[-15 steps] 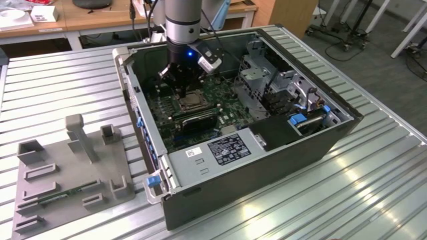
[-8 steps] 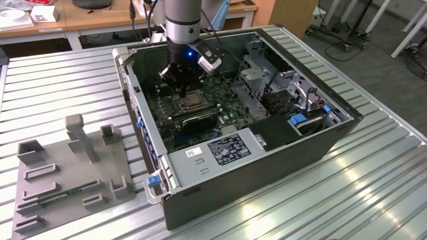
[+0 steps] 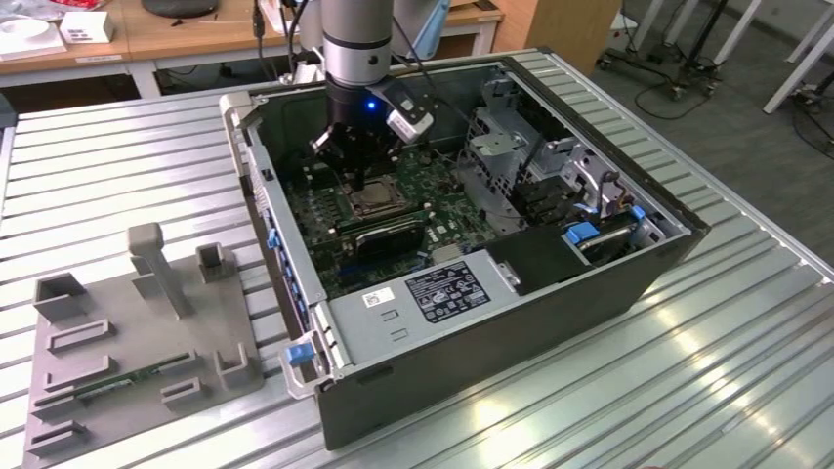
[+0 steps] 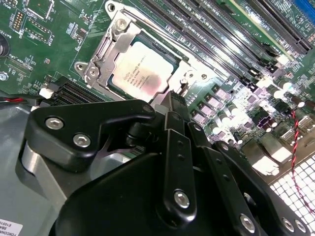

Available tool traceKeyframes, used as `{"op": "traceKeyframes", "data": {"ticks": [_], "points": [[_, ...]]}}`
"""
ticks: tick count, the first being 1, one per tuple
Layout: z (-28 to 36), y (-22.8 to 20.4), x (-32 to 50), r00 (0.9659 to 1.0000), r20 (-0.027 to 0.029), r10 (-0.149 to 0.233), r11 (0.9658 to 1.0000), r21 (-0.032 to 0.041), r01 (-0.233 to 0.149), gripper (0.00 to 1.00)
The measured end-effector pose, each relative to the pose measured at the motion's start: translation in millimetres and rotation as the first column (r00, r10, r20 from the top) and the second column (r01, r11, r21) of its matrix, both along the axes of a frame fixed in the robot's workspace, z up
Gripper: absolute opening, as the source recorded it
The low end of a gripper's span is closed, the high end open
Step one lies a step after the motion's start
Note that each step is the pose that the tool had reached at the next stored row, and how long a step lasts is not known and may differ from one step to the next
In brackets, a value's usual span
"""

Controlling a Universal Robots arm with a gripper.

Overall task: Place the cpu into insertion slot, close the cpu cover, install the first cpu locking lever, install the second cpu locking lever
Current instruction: 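Close the cpu cover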

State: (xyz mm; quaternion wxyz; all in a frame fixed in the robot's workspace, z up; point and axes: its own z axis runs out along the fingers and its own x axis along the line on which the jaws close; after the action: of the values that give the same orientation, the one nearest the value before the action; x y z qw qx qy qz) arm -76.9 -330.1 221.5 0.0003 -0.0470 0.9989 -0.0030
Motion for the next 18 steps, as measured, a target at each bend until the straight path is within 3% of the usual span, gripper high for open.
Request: {"op": "traceKeyframes", "data": {"ticks": [9,18], "points": [[0.9,0.0,0.6,1.0000,-0.0002,0.000,1.0000,-0.0002,0.000,0.11],[0.9,-0.2,18.2,1.0000,0.0000,0.000,1.0000,-0.0001,0.000,0.11]]}}
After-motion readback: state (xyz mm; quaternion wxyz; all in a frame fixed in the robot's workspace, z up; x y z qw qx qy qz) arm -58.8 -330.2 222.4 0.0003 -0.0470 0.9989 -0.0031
